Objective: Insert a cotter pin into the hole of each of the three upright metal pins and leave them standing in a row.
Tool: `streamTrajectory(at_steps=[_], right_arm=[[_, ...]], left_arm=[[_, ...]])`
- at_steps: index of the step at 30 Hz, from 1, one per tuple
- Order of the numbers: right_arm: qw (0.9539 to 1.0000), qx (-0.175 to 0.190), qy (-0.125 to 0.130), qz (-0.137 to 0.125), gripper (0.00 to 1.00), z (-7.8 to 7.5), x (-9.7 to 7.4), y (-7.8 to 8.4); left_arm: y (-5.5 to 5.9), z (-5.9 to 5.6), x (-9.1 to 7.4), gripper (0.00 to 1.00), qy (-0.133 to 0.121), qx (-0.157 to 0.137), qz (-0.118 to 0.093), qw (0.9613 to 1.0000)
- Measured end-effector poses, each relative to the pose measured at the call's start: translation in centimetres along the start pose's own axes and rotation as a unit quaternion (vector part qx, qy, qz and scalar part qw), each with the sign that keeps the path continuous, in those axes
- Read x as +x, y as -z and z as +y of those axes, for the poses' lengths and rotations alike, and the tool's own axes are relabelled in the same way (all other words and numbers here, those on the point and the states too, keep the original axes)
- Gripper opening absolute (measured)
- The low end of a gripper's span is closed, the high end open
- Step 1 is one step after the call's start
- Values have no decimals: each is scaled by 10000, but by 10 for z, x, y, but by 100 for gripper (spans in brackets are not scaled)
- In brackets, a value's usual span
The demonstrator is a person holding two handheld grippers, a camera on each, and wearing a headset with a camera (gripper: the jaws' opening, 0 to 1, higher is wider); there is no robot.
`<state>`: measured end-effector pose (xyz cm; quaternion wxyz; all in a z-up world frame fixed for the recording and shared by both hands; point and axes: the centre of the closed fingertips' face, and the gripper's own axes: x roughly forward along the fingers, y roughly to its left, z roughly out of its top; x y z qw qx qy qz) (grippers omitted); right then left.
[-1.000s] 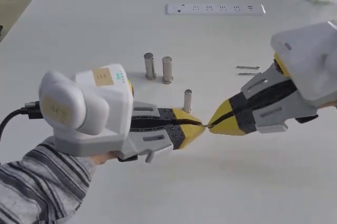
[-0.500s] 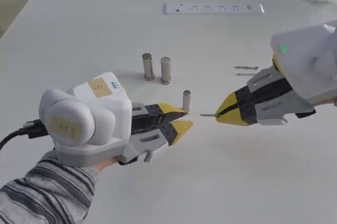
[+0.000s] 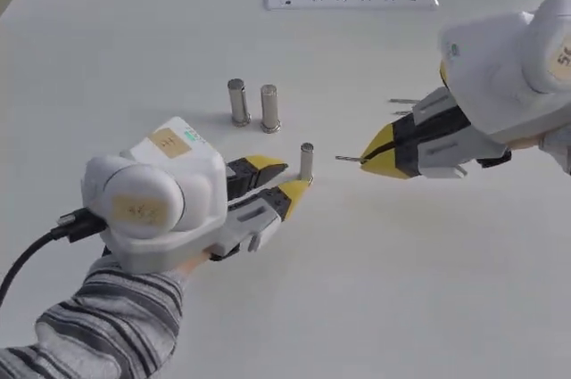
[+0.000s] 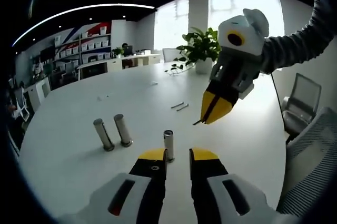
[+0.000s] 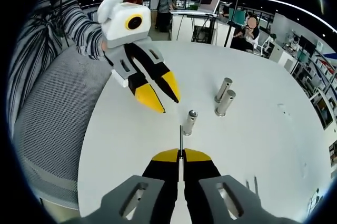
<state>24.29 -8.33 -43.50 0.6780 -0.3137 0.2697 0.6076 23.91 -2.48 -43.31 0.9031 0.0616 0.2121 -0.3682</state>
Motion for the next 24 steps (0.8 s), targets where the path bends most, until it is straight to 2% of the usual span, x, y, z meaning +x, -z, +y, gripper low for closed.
streamTrajectory(at_steps=[9,13,24], right_arm=[[9999,124,57,-51,0,-11,10,1],[9998,173,87,-45,0,-14,14,3],[9997,199,85,-61,0,-15,22,0]], left_arm=[[7,11,21,17,-250,-11,133,9996],[8,10,29,16,-245,-78,151,9996],[15,14,45,13,-469,-292,260,9981]])
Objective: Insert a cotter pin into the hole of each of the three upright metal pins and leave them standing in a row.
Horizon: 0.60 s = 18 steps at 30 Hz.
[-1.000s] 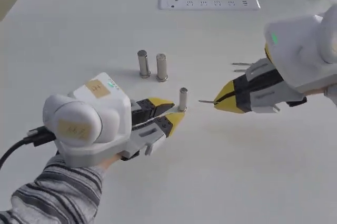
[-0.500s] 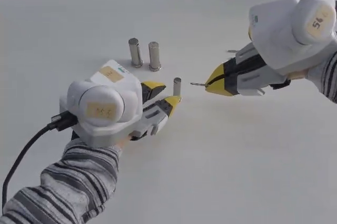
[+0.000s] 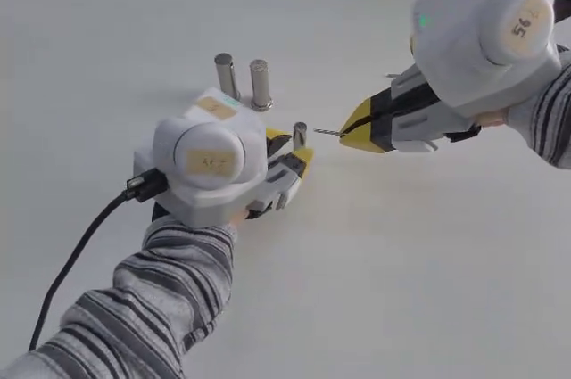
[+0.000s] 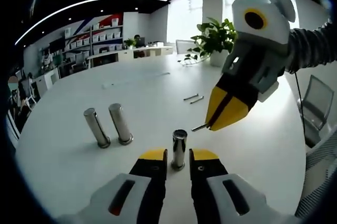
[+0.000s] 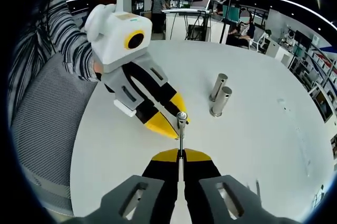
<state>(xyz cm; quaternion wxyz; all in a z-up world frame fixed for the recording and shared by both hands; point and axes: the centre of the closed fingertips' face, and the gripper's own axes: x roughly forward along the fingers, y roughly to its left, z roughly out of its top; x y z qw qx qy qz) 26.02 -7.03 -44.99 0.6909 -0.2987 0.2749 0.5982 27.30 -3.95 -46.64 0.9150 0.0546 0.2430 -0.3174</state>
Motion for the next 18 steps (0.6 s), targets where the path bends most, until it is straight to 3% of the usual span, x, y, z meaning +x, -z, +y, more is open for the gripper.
streamTrajectory(at_steps=[18], right_arm=[[10000,-82,-16,32,0,0,3,-4]], left_arm=[[2,-1,5,6,-96,-82,37,9999]])
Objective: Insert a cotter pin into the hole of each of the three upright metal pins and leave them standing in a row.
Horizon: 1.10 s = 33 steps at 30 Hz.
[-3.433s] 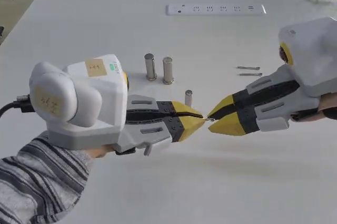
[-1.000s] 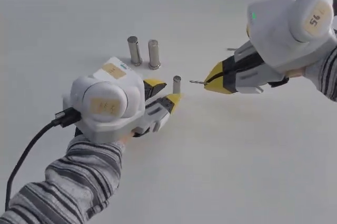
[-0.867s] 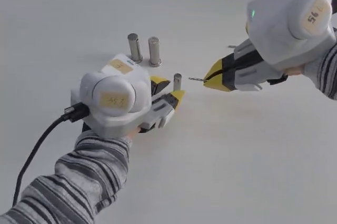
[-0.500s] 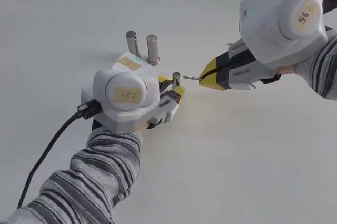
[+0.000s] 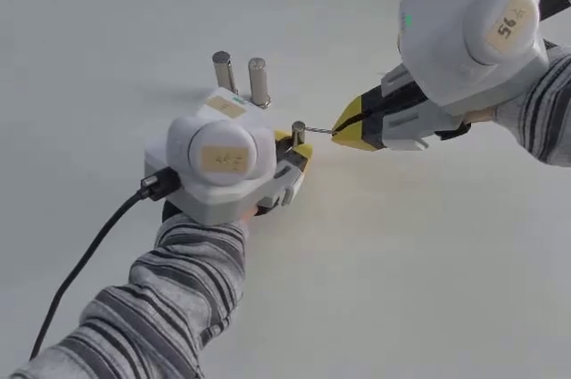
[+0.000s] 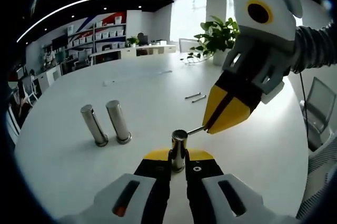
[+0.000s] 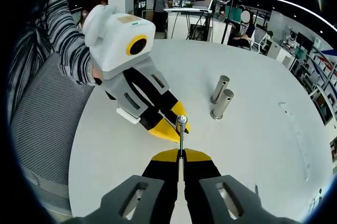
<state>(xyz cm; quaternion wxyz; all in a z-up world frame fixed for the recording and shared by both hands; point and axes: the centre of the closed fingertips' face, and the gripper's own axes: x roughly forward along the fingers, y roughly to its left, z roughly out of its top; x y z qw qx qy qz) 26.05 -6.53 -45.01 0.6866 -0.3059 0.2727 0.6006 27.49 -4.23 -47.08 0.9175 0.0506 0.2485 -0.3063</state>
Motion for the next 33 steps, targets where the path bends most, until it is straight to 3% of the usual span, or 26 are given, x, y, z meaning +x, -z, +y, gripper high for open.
streamTrajectory(at_steps=[18,33], right_arm=[[10000,0,41,28,0,-1,1,0],[9999,63,30,-78,0,1,6,-10]], left_arm=[[1,1,1,6,-145,-42,-28,9999],[3,1,3,5,-324,-57,-42,9995]])
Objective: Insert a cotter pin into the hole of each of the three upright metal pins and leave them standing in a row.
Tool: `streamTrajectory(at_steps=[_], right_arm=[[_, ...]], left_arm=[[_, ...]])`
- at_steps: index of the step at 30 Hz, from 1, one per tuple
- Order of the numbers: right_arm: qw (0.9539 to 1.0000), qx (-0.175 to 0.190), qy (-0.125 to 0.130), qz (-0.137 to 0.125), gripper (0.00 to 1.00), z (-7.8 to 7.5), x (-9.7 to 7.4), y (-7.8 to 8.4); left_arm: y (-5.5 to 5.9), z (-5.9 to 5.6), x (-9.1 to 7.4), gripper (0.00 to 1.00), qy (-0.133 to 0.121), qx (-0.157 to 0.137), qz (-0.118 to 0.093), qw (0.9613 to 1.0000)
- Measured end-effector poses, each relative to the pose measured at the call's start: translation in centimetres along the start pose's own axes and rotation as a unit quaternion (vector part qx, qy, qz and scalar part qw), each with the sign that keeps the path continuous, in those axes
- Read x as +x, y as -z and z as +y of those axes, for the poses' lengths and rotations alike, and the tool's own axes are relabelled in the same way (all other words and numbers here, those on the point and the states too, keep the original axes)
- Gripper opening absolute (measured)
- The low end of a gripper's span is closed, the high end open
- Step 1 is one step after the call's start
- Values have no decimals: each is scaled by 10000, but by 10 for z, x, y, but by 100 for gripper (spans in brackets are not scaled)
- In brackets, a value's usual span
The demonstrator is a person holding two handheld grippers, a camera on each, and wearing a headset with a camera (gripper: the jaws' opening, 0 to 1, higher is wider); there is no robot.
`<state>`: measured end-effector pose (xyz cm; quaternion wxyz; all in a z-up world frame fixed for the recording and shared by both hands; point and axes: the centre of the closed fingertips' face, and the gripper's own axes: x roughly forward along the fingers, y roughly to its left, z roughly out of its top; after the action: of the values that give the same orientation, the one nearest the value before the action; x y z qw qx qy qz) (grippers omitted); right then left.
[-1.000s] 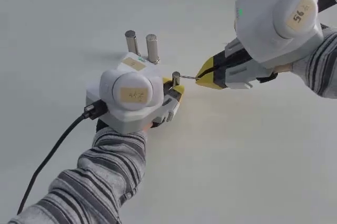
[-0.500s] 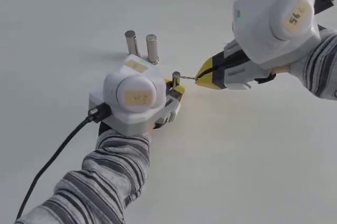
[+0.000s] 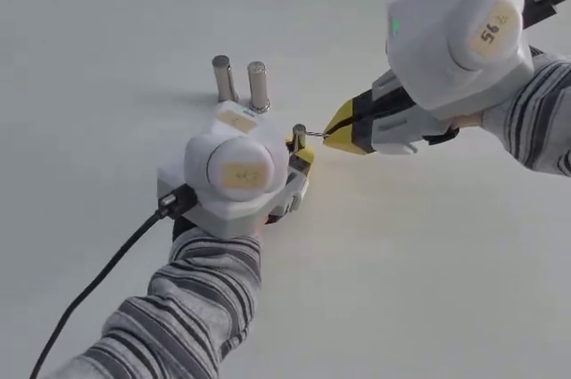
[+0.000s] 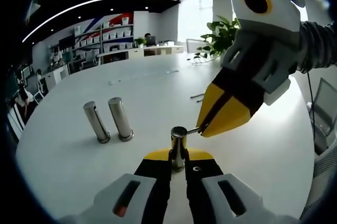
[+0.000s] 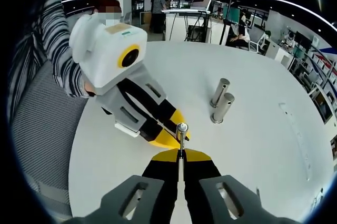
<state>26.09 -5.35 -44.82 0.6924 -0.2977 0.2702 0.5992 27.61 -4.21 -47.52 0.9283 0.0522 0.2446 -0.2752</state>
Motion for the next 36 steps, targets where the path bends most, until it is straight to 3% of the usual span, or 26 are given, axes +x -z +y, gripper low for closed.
streamTrajectory(at_steps=[21,26,36], right_arm=[[9996,-242,133,30,0,-5,9,-9],[9997,-31,220,-33,6,-8,5,-10],[9998,109,158,-69,1,-1,-6,-9]], left_arm=[[2,1,0,5,-221,-199,-18,9996],[3,2,0,6,-251,-222,-7,9994],[4,2,0,5,-260,-202,12,9995]])
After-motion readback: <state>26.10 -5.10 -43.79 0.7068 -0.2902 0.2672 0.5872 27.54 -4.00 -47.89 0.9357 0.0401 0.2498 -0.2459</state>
